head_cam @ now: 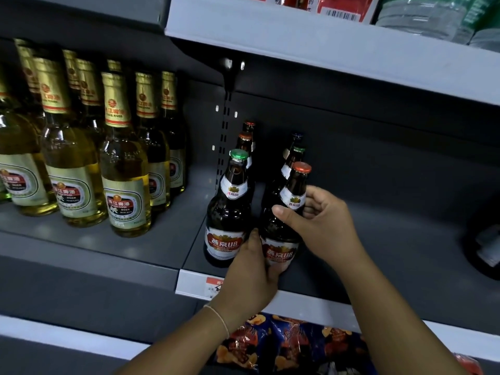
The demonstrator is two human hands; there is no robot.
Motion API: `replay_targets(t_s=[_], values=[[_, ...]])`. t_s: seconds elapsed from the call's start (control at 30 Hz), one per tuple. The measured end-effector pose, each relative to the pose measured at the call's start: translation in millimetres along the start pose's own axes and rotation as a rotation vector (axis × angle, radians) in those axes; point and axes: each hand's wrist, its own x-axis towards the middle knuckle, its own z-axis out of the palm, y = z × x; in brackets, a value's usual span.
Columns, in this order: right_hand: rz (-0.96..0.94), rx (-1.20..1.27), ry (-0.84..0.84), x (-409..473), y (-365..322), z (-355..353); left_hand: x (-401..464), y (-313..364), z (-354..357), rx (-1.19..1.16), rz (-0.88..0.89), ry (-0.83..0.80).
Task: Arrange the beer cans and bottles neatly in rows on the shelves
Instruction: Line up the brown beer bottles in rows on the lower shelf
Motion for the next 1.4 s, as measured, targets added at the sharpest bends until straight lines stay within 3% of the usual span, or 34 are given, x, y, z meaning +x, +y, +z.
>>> replay_targets(t_s=[0.17,0.5,0.73,1.4], values=[[0.001,0.066,-0.084,2,1,-7,0,2,-3,-0.016,0.03,0.027],[0.003,0.05,-0.078,3,6,-7,-1,9,-7,0.001,0.078,0.048],[0.001,0.015,-0.042,1,7,-4,-12,22,-15,0.233,-0.01,-0.067],[-0.008,-0.013,-0.063,-1,4,-6,-23,53,-46,0.478,0.096,0.012]])
